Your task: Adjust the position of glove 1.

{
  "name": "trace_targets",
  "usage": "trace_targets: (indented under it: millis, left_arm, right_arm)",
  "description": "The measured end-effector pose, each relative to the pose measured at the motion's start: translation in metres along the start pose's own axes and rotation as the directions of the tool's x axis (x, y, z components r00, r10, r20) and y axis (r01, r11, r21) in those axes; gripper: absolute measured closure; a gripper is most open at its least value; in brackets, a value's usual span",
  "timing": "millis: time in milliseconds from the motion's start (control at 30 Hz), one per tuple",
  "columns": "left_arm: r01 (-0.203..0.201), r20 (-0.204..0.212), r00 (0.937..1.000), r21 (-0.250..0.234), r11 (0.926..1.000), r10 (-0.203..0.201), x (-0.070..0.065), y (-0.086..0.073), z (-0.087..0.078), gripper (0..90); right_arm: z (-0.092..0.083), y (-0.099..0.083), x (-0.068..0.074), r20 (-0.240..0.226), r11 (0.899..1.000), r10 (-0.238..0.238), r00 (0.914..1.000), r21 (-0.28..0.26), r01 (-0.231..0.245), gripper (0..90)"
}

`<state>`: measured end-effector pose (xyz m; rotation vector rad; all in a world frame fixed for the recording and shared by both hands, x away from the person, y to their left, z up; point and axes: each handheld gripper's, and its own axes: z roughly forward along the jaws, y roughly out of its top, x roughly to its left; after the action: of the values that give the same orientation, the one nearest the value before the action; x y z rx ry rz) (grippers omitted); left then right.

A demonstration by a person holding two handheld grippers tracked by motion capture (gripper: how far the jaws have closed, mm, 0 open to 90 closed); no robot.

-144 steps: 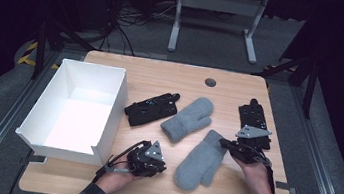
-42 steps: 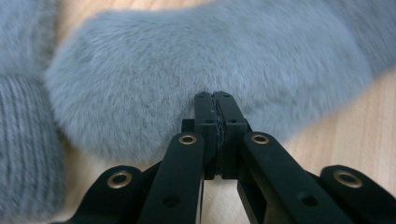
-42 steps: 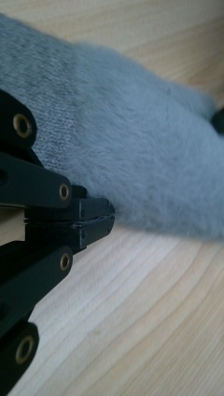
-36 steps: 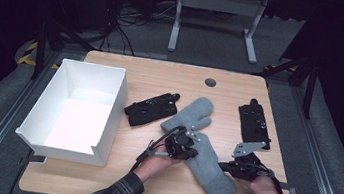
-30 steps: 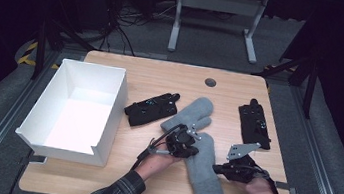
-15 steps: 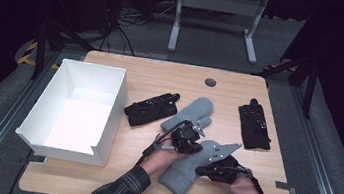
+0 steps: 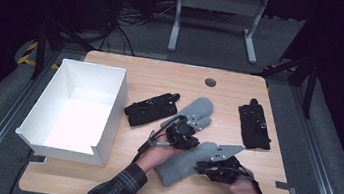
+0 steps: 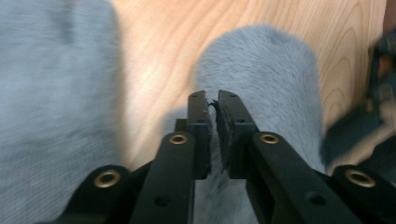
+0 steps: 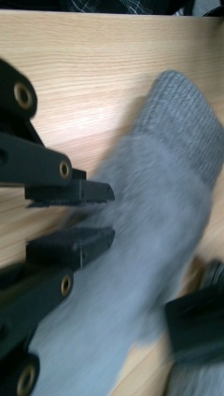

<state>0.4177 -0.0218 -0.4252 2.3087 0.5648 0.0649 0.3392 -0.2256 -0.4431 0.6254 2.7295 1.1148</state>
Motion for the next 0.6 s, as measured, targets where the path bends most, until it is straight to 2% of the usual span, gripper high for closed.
trace_targets:
  millis: [33,67,100,133,167,200,233,267,300,333,367,400,433,500,600]
  left_arm:
    - [0.000,0.000,1.0000,0.000,1.0000,0.000,0.000,0.000,0.000,77.5]
    - [0.006,-0.021,0.9998,-0.018,0.9998,-0.007,0.005,-0.001,-0.009,74.4]
    - [0.006,-0.021,0.9998,-0.018,0.9998,-0.007,0.005,-0.001,-0.009,70.3]
    - [0.013,-0.039,0.9991,-0.026,0.9996,-0.014,0.008,-0.002,-0.014,70.3]
    - [0.015,-0.046,0.9988,-0.028,0.9995,-0.016,0.011,-0.002,-0.017,65.8]
    - [0.036,-0.051,0.9980,-0.050,0.9981,-0.038,0.020,-0.004,-0.024,58.2]
    - [0.045,-0.054,0.9974,-0.053,0.9976,-0.047,0.024,-0.005,-0.026,57.8]
    - [0.045,-0.054,0.9974,-0.053,0.9976,-0.047,0.024,-0.005,-0.026,55.7]
    - [0.053,-0.074,0.9956,-0.058,0.9969,-0.057,0.030,-0.006,-0.028,55.7]
    - [0.058,-0.079,0.9950,-0.045,0.9973,-0.061,0.035,-0.007,-0.030,54.5]
    - [0.069,-0.103,0.9920,-0.048,0.9964,-0.074,0.044,-0.008,-0.030,52.1]
    - [0.077,-0.112,0.9904,-0.042,0.9961,-0.082,0.049,-0.008,-0.030,51.1]
    - [0.077,-0.112,0.9904,-0.042,0.9961,-0.082,0.049,-0.008,-0.030,50.4]
    - [0.100,-0.121,0.9870,-0.050,0.9937,-0.106,0.061,-0.007,-0.029,49.8]
    - [0.114,-0.141,0.9828,-0.037,0.9927,-0.119,0.075,-0.005,-0.023,47.5]
  right_arm:
    - [0.000,0.000,0.000,0.000,1.000,0.000,1.0000,0.000,0.000,72.4]
    - [-0.010,-0.008,-0.002,0.042,1.000,0.020,0.9989,-0.016,-0.020,66.7]
    - [-0.010,-0.008,-0.002,0.042,1.000,0.020,0.9989,-0.016,-0.020,66.7]
    - [-0.014,-0.012,-0.004,0.050,0.999,0.034,0.9982,-0.025,-0.033,64.1]
    - [-0.019,-0.017,-0.006,0.075,0.998,0.054,0.9957,-0.030,-0.052,59.1]
    - [-0.024,-0.025,-0.009,0.107,0.997,0.076,0.9914,-0.040,-0.072,51.1]
    - [-0.027,-0.030,-0.011,0.133,0.996,0.087,0.9873,-0.047,-0.081,47.3]
    - [-0.027,-0.030,-0.011,0.133,0.996,0.087,0.9873,-0.047,-0.081,47.3]
    - [-0.030,-0.035,-0.012,0.154,0.994,0.103,0.9828,-0.054,-0.095,43.5]
    - [-0.033,-0.040,-0.014,0.188,0.991,0.124,0.9743,-0.065,-0.114,36.3]
    - [-0.038,-0.048,-0.017,0.225,0.987,0.155,0.9618,-0.078,-0.141,33.0]
    - [-0.040,-0.052,-0.018,0.241,0.985,0.167,0.9559,-0.079,-0.153,31.8]
    - [-0.040,-0.052,-0.018,0.241,0.985,0.167,0.9559,-0.079,-0.153,31.8]
    - [-0.044,-0.060,-0.022,0.272,0.980,0.196,0.9423,-0.091,-0.177,28.5]
    - [-0.050,-0.071,-0.029,0.311,0.974,0.224,0.9238,-0.102,-0.202,26.4]
